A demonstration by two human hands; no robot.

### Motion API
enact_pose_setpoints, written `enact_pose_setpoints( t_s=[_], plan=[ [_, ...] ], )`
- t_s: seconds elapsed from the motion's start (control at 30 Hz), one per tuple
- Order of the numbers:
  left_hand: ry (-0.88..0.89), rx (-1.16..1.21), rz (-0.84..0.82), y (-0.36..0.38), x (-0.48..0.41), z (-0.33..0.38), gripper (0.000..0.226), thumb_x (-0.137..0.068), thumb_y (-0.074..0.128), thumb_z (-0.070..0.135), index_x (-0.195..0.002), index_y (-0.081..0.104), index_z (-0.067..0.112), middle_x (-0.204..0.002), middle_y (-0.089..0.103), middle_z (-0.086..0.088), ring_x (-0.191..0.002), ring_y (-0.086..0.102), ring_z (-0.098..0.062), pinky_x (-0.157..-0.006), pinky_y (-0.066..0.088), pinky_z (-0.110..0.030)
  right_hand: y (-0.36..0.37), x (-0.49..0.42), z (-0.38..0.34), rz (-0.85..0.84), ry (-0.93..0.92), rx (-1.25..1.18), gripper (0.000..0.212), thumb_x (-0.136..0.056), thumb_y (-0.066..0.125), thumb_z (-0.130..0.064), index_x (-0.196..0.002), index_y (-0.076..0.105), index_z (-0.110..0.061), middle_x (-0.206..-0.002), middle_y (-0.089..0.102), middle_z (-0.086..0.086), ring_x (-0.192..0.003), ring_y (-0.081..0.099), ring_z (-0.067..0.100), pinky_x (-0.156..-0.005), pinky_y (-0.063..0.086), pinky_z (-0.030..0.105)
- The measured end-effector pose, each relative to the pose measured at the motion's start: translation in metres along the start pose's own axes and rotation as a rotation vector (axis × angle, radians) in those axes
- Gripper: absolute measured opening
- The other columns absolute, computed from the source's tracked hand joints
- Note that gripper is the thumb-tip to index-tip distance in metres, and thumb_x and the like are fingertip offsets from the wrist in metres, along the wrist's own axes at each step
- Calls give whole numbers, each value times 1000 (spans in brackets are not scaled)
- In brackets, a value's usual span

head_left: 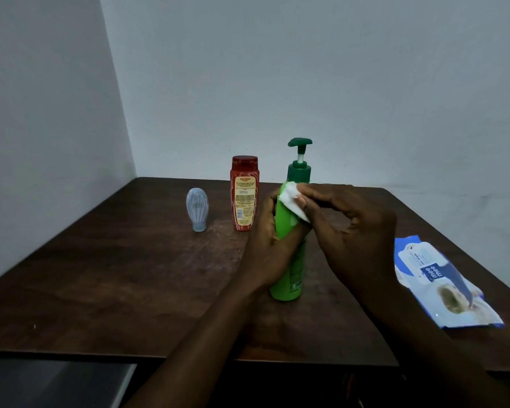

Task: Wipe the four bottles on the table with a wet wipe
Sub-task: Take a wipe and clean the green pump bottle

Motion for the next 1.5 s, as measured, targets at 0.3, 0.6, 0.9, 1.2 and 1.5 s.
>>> enact_pose_setpoints(
  t_s=[0.3, 0.6, 0.9, 1.2, 1.5],
  plan=[
    [36, -100, -119, 4, 11, -1, 61, -93, 47, 18, -151, 31, 29, -144, 52, 5, -131, 50, -2, -107, 46, -27, 18, -21, -15, -130, -36, 215, 16, -86, 78, -22, -100, 80, -16, -86, 75, -3, -85, 60, 17, -70, 42, 21],
    [-30, -51, -89, 3, 7, 5, 64, -83, 68, 40, -130, 36, 68, -130, 54, 31, -123, 52, 7, -97, 48, -21, -3, -8, -13, 9, 57, 17, 15, -86, 80, -14, -101, 80, -13, -93, 77, -5, -86, 70, 8, -78, 54, 23],
    [-30, -61, -17, -1, 3, 4, 73, -65, 83, 44, -128, 51, 25, -116, 68, 1, -104, 70, -12, -85, 61, -43, -10, -12, -8, 102, 197, -37, 13, -89, 78, -16, -100, 79, -12, -93, 75, -2, -88, 71, 3, -77, 56, 19],
    [-6, -109, 33, -1, 2, -5, 65, -77, 81, 7, -133, 48, 15, -114, 67, -2, -104, 68, -11, -81, 58, -32, 15, -21, -12, 116, -151, 142, 9, -83, 79, -1, -92, 79, -3, -90, 70, 11, -89, 66, 22, -79, 53, 27],
    [-4, -149, 47, 3, 3, -1, 66, -71, 81, 48, -125, 48, 31, -115, 66, 4, -105, 68, -13, -85, 59, -48, 6, -4, 2, 164, 383, -142, 22, -94, 70, -22, -112, 76, -10, -104, 75, -4, -100, 70, 0, -87, 57, 22]
  ],
)
Point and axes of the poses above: each hand's wrist, its own x-axis away from the middle knuckle, its own y-axis out of the palm, z = x × y, the point moved 1 cm from there along -x, towards the middle knuckle
